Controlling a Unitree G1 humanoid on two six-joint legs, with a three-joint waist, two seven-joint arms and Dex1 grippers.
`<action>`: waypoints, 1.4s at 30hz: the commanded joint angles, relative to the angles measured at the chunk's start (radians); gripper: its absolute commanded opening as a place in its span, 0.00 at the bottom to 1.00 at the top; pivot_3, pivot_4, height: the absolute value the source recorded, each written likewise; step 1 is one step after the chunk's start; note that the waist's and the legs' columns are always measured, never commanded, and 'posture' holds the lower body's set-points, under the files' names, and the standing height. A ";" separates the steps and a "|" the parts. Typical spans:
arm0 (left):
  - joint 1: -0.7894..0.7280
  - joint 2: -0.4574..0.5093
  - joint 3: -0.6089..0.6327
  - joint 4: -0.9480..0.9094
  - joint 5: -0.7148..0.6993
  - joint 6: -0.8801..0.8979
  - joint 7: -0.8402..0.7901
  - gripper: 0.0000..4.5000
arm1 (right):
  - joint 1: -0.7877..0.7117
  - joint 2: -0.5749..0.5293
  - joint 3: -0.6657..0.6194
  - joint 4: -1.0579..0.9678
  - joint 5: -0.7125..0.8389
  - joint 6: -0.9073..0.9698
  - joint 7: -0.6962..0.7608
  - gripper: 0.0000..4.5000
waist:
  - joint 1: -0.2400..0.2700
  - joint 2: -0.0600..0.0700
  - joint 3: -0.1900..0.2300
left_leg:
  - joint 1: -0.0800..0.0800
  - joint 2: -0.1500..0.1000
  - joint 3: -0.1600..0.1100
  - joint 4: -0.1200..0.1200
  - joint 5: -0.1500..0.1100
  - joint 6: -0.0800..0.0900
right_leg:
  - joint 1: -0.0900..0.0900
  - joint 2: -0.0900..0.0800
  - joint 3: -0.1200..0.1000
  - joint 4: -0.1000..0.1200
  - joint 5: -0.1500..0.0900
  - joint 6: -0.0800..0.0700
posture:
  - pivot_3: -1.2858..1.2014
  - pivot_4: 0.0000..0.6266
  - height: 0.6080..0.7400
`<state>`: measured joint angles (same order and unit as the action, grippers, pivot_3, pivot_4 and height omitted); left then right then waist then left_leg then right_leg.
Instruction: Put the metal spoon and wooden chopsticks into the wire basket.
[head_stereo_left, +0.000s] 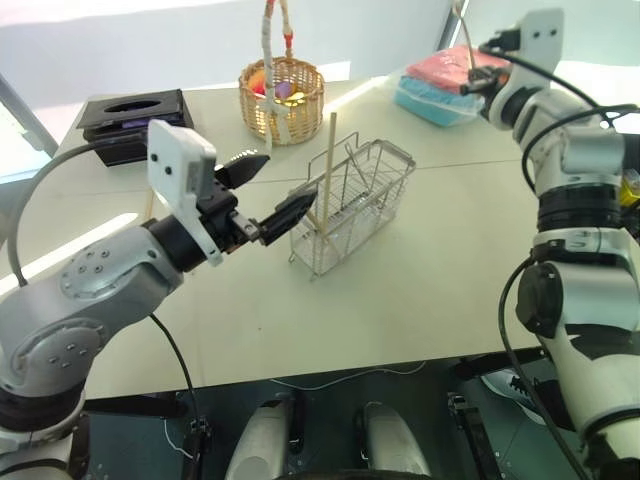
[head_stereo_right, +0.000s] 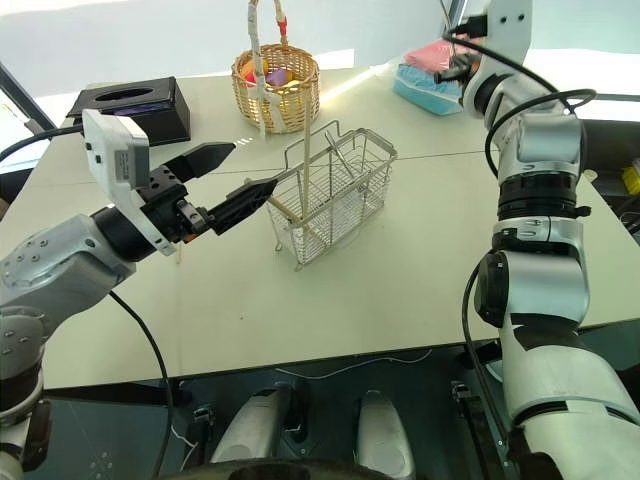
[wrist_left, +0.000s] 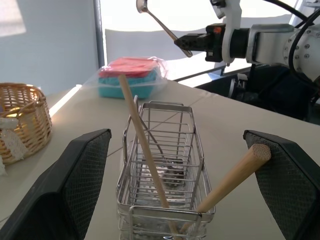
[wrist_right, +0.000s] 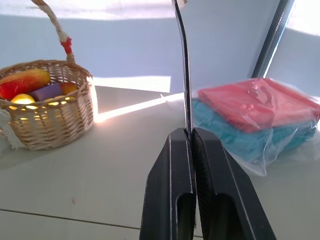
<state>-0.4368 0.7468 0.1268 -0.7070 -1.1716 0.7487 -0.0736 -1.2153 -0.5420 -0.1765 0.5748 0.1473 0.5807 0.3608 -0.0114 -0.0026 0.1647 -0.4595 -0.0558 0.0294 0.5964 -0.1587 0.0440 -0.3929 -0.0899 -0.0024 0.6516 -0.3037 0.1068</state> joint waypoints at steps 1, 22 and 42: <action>-0.025 -0.024 -0.012 0.013 0.047 -0.024 -0.047 1.00 | 0.013 -0.003 -0.040 -0.150 0.048 0.056 -0.008 0.01 | 0.000 0.000 0.000 | 0.000 0.000 0.000 0.000 0.000 0.000 | 0.000 0.000 0.000 0.000 0.000 0.000 | 0.52 0.24 1.00; -0.012 -0.073 0.009 0.122 0.189 -0.012 -0.217 1.00 | 0.501 0.403 -0.086 -0.816 0.417 0.019 -0.062 0.01 | 0.000 0.000 0.000 | 0.000 0.000 0.000 0.000 0.001 0.001 | -0.001 0.000 0.000 0.003 0.000 0.001 | 0.52 0.24 1.00; -0.064 -0.013 0.118 0.070 0.061 0.049 -0.223 1.00 | 0.627 0.413 0.010 -0.615 0.321 -0.286 0.044 0.01 | -0.003 0.000 0.000 | 0.000 0.000 0.000 0.000 0.000 -0.002 | -0.002 0.000 0.000 0.003 0.000 0.000 | 0.52 0.24 1.00</action>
<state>-0.4859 0.7119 0.2056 -0.6032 -1.0856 0.7938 -0.2884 -0.5831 -0.1266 -0.1657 -0.0273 0.4734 0.3404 0.3929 -0.0143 -0.0028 0.1646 -0.4594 -0.0558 0.0294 0.5963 -0.1585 0.0424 -0.3946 -0.0897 -0.0025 0.6549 -0.3035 0.1073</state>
